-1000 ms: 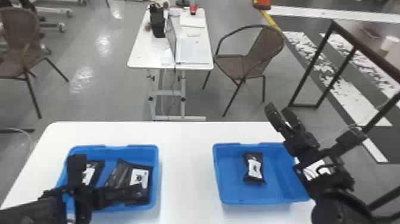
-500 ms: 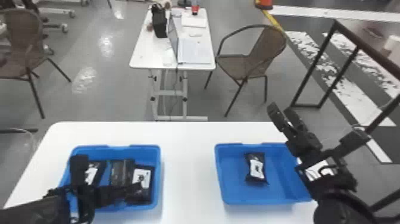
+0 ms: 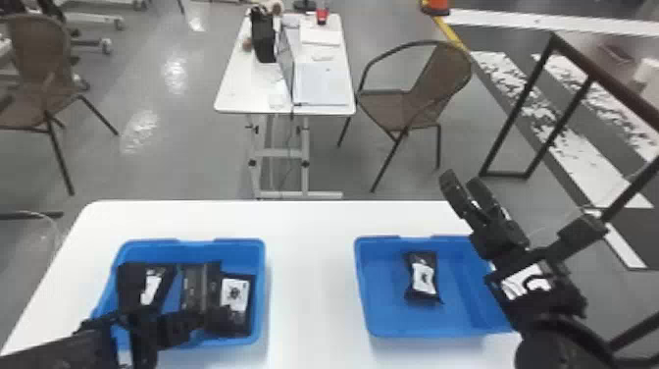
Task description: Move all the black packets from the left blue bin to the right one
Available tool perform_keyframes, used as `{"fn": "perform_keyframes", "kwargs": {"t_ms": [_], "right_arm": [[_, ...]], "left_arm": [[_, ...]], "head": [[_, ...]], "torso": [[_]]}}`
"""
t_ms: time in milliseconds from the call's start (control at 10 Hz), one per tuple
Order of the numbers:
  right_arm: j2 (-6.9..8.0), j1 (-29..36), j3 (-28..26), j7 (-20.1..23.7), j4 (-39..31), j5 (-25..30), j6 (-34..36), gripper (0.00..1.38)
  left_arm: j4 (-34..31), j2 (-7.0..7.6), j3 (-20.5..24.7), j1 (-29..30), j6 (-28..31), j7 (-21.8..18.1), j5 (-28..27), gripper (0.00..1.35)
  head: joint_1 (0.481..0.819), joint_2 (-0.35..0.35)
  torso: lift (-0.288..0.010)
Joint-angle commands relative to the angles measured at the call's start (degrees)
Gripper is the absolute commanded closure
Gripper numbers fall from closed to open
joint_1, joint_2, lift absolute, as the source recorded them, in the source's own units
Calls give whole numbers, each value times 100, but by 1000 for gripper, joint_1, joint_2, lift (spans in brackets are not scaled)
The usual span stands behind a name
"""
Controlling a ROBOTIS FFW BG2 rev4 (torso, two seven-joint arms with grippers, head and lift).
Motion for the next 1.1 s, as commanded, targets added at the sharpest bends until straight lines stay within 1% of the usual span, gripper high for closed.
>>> {"fn": "perform_keyframes", "kwargs": {"t_ms": [0,100,200,300,500,600,700,800,900,1000], "right_arm": [[0,0,9,0,7,-11,0,288],[9,18,9,0,-2,-20,0,288],[18,35,9,9,-45,-46,0,288],[18,35,53,0,-63,-72,0,288],[53,141,61,0,-151,-187,0,288],[53,193,88,9,-204,-213,26,288],[53,176,220,9,-212,-248,88,288],[53,105,404,18,-177,-283,149,288],[53,26,518,106,-116,-283,193,288],[53,-62,606,229,-45,-283,255,288]], "left_arm": [[8,-14,20,61,-214,-7,-36,1220],[8,83,-121,113,-390,-77,105,1217],[-106,171,-165,210,-592,-271,316,1217],[-695,215,-77,535,-522,-350,456,1217],[-1768,258,99,1098,-302,-675,702,1217],[-2005,276,90,1186,-390,-930,869,1217],[-2014,294,2,1115,-627,-1457,852,1217],[-1996,302,-121,975,-1066,-1870,738,1217],[-1979,285,-262,790,-1242,-2134,439,1217],[-1732,285,-464,544,-1532,-2406,316,1217]], "head": [[695,-107],[695,-106],[695,-105],[695,-105],[695,-92],[695,-86],[695,-88],[695,-94],[695,-93],[695,-86]], "torso": [[0],[0],[0],[0],[0],[0],[0],[0],[0],[0]]}}
